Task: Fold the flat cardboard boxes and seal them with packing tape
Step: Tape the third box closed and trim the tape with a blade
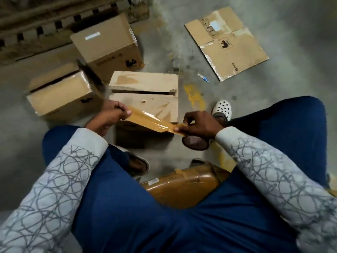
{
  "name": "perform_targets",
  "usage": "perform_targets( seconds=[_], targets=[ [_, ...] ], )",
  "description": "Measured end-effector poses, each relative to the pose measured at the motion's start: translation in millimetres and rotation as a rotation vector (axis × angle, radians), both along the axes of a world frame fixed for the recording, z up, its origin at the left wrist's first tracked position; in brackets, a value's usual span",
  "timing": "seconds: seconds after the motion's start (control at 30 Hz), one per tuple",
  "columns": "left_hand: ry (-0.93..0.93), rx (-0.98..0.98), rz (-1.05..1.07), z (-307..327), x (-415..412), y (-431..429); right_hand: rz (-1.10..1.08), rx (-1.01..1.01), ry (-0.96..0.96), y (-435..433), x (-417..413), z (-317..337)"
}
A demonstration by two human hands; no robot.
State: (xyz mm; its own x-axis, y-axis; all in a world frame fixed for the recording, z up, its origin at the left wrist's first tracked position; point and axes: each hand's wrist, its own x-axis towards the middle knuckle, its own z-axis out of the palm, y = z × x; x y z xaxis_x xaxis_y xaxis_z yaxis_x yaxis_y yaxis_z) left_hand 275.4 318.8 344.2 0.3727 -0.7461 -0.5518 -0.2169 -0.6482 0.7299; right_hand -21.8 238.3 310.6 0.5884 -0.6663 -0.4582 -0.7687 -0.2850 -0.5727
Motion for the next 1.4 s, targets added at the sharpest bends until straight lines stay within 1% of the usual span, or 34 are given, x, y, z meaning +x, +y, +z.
perform_targets(
  seconds=[0.1, 0.23, 0.4, 0.47, 0.53, 0.6, 0.67, 0.73, 0.77, 0.9, 0.97, 1.07, 1.13, 1.23, 1.33, 1.4],
  targets=[
    [-0.027, -0.005, 0.033, -7, -11, -6, -0.004, 0.025, 0.0, 17, -6, -19],
    [-0.044, 0.001, 0.104, -18, -12, -3, -0.044, 0.009, -0.042, 10, -8, -24],
    [0.005, -0.069, 0.177, -16, -7, 7, -0.092, -0.262, -0.004, -4, -3, -14],
    [-0.015, -0.081, 0.207, -18, -2, 11, -0.053, -0.263, 0.015, -16, 6, -9],
    [-0.044, -0.074, 0.198, -18, 6, 13, 0.014, -0.211, 0.051, -32, 18, -3],
    [-0.072, -0.077, 0.178, -18, 19, 12, 0.061, -0.193, 0.031, -51, 31, 4],
    [-0.082, -0.101, 0.165, -19, 32, 7, 0.11, -0.253, 0.012, -67, 42, 6],
    [-0.079, -0.12, 0.132, -26, 42, -4, 0.162, -0.323, 0.045, -82, 50, 1],
    [-0.066, -0.117, 0.113, -34, 45, -10, 0.177, -0.327, 0.073, -88, 51, -4],
    [-0.031, -0.048, 0.09, -62, 46, -38, 0.168, -0.191, 0.184, -102, 56, -25],
    [0.008, -0.011, 0.092, -71, 51, -52, 0.202, -0.16, 0.204, -108, 68, -32],
    [0.08, -0.049, 0.146, -79, 67, -66, 0.283, -0.203, 0.139, -113, 87, -39],
    [0.065, -0.102, 0.185, -84, 79, -73, 0.296, -0.211, 0.086, -116, 98, -49],
    [0.051, -0.145, 0.213, -90, 94, -80, 0.215, -0.195, 0.055, -120, 105, -66],
    [0.045, -0.077, 0.224, -101, 107, -78, 0.14, -0.171, 0.103, -120, 107, -77],
    [0.06, -0.031, 0.249, -108, 110, -76, 0.114, -0.179, 0.089, -119, 105, -79]
  ],
)
